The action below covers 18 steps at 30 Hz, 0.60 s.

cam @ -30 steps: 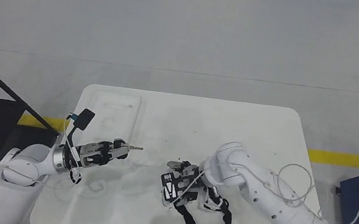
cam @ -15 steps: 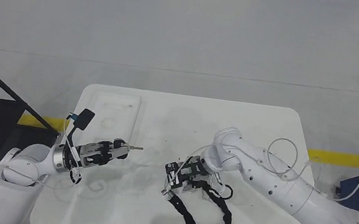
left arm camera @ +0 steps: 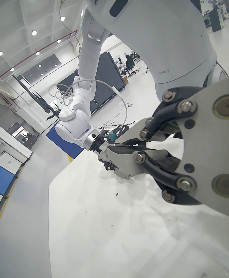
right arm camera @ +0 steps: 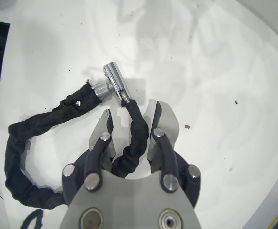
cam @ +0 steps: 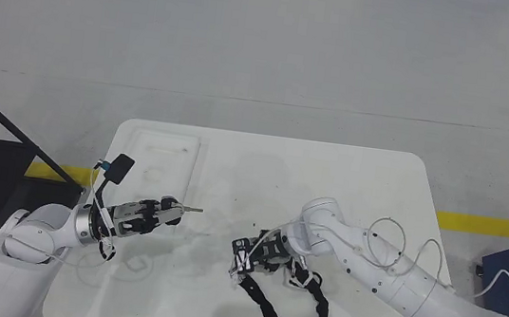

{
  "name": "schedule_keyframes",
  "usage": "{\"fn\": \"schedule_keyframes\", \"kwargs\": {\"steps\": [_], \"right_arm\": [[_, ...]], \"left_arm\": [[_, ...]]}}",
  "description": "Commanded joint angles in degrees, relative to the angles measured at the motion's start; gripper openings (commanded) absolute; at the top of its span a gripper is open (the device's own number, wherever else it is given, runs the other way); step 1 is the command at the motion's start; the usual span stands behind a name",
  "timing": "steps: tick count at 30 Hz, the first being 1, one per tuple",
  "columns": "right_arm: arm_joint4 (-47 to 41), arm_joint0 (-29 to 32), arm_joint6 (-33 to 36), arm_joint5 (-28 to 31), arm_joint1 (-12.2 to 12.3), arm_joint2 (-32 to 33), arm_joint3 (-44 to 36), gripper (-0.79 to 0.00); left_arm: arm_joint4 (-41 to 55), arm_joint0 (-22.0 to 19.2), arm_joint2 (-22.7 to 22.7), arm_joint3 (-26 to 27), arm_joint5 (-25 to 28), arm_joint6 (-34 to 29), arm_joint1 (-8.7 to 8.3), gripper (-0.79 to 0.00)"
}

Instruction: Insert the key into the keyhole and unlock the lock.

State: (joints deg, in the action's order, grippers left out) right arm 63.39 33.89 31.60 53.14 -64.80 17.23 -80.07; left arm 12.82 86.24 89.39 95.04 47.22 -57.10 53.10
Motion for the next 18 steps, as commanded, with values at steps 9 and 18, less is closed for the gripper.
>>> {"fn": "schedule_keyframes", "kwargs": {"steps": [9, 18], "right_arm": [[1.8, 1.6, -1.5, 0.2, -0.5, 0.8, 0.4, -0.406], [4.8, 2.3, -2.0, 0.5, -1.3, 0.9, 1.4, -0.693]], "left_arm": [[0.0, 0.0, 0.0, 0.0, 0.0, 0.0, 0.0, -0.785], [0.0, 0.0, 0.0, 0.0, 0.0, 0.0, 0.0, -0.785]]}}
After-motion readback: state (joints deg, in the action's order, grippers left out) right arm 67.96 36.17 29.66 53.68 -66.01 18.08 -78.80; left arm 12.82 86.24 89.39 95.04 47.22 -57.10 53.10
